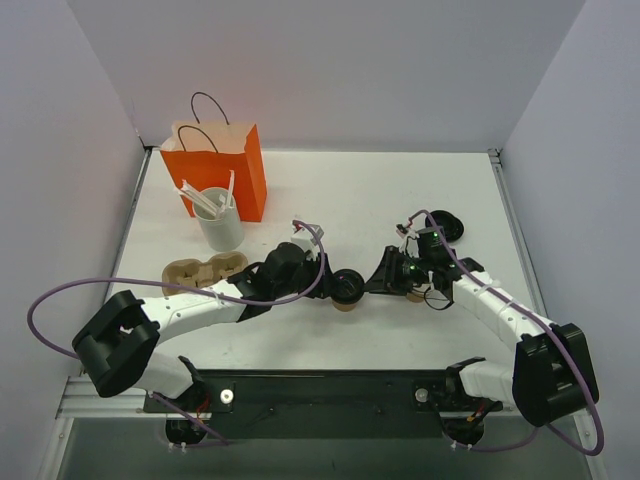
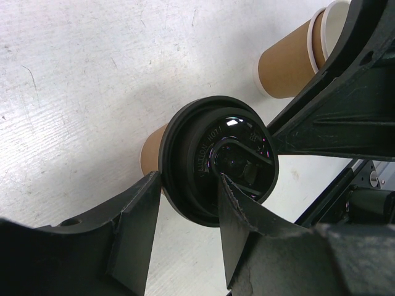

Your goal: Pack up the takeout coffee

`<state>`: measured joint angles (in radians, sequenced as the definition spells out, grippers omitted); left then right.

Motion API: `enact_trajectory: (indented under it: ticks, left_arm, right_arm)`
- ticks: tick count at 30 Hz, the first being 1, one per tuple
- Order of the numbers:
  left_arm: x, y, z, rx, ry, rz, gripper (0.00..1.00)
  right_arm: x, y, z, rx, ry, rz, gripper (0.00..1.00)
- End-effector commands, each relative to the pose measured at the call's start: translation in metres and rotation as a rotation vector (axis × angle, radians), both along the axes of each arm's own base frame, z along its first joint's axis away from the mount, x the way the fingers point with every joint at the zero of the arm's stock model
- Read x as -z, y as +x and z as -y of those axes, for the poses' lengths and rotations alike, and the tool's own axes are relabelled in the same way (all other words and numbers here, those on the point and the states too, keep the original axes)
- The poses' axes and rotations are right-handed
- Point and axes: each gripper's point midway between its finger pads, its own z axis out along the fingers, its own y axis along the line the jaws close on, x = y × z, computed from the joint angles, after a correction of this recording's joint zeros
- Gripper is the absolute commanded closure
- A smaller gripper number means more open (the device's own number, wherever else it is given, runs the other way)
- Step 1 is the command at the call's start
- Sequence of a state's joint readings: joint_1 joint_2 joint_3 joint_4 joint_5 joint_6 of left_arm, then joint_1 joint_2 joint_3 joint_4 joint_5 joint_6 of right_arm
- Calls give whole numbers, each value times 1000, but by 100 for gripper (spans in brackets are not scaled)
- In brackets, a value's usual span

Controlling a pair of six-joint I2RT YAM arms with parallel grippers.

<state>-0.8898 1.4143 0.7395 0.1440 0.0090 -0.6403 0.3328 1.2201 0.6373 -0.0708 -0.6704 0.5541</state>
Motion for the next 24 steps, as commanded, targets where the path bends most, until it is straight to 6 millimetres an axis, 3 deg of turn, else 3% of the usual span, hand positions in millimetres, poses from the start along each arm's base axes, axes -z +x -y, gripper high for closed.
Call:
enact_trajectory:
  ticks: [1,8,13,17,18,21,24]
  left_arm:
    - [44,-10,-20,-18,144,-70,49]
    - [52,-12,-21,-22,152,-82,50]
    - [59,-13,-22,-28,165,-95,50]
    - [60,-13,-23,-28,168,-92,50]
    - [59,-12,-23,-25,169,-88,50]
    - [59,-13,-22,3,182,-71,50]
    - [58,-11,-20,31,198,-48,50]
  right_arm:
    - [27,-5,14,41,-71,-43,75]
    - [51,-16,28,69,-140,-79,76]
    - [50,-17,29,69,-148,-72,76]
    - [14,-8,17,59,-61,-9,75]
    - [-2,-3,15,60,-38,27,75]
    - [-25,7,16,75,-26,81,75]
    - [-32,15,20,97,-34,93,76]
